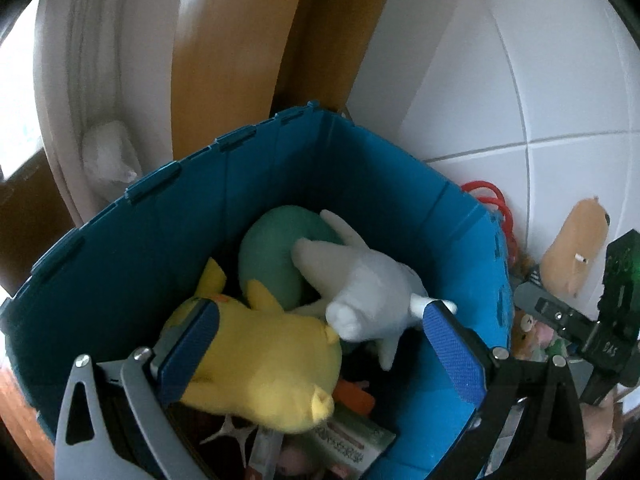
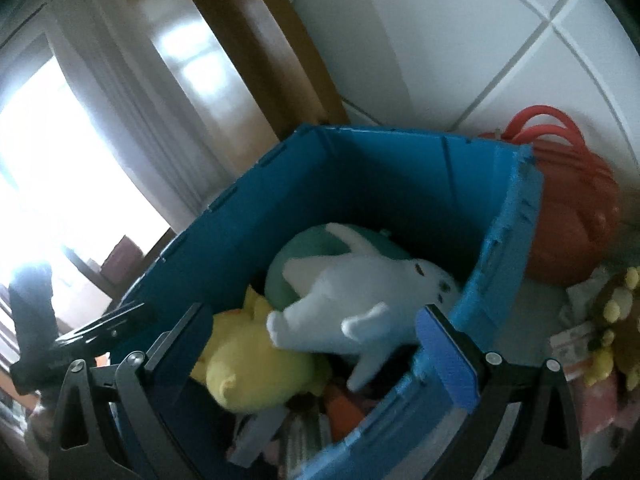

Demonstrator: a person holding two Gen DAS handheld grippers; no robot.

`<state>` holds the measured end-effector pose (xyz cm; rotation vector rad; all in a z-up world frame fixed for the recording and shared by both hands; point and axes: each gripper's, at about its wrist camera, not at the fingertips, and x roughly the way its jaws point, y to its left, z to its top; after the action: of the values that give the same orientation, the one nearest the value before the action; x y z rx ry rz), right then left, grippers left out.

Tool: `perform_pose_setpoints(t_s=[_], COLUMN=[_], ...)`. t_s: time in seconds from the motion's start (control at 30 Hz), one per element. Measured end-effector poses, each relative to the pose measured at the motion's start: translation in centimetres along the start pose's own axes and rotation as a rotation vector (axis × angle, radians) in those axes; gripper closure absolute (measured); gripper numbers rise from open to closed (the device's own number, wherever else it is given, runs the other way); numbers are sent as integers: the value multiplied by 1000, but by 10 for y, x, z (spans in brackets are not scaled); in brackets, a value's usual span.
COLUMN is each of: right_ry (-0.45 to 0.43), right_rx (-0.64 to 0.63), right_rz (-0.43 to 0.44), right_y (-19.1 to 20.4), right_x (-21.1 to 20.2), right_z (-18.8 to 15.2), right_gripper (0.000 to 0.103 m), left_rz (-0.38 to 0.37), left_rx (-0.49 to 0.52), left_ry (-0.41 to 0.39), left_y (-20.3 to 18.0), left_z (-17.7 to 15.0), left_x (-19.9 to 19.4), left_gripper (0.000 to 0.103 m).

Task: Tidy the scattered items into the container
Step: 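Withdraw both grippers from the crate toward the remaining toys, then move the left gripper to the green snack bag while the right gripper approaches the white bunny plush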

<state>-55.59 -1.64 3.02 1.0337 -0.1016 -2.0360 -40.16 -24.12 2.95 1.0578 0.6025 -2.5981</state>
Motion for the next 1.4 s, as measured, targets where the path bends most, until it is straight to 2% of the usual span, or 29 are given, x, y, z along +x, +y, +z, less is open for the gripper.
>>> perform_pose_setpoints(t_s=[0.3,0.67,0.83,1.17,1.27,1.4], right_ry=[-38,-65,-73,-82,-101,-126], right_rx=[-13,-70,-97,-82,-57,-27], right_rz=[-30,-88,-122,-217,-243,-279], right_y=[-27,-63,-72,-92,-95,-97], right_x=[-76,-186,-225,-258,-265,-272], right_z=[-55,-123,-153,-213,-234,-267], right_gripper=[0,0,0,0,0,0], left_rz=[51,28,11,-44,-109,-115], left_rx=[141,205,231,289,292,325], left_ry=[-96,-139,-145,-138,-134,-132], left_y=[-81,-187,-216,-230,-227,-218], left_z=[-53,-139,-176,-223,-234,-254], left_x=[-49,-98,-107,-103,-103,-97], left_gripper=[0,0,0,0,0,0])
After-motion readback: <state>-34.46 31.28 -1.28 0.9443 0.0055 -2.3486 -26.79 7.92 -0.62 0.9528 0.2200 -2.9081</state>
